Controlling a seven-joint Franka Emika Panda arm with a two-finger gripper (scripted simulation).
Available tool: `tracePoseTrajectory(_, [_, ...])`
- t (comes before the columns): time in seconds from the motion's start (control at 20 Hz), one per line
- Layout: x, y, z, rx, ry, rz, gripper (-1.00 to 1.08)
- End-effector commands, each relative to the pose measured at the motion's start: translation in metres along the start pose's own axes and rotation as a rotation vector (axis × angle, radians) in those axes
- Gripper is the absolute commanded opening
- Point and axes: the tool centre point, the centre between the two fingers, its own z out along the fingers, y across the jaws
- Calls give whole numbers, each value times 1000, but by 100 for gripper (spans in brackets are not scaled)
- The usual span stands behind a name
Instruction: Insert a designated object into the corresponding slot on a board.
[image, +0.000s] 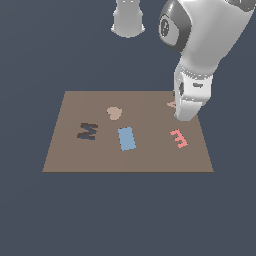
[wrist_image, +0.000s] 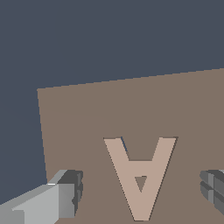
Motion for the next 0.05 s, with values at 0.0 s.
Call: tracePoseTrajectory(0.0, [0,0,0,0,0,0,100])
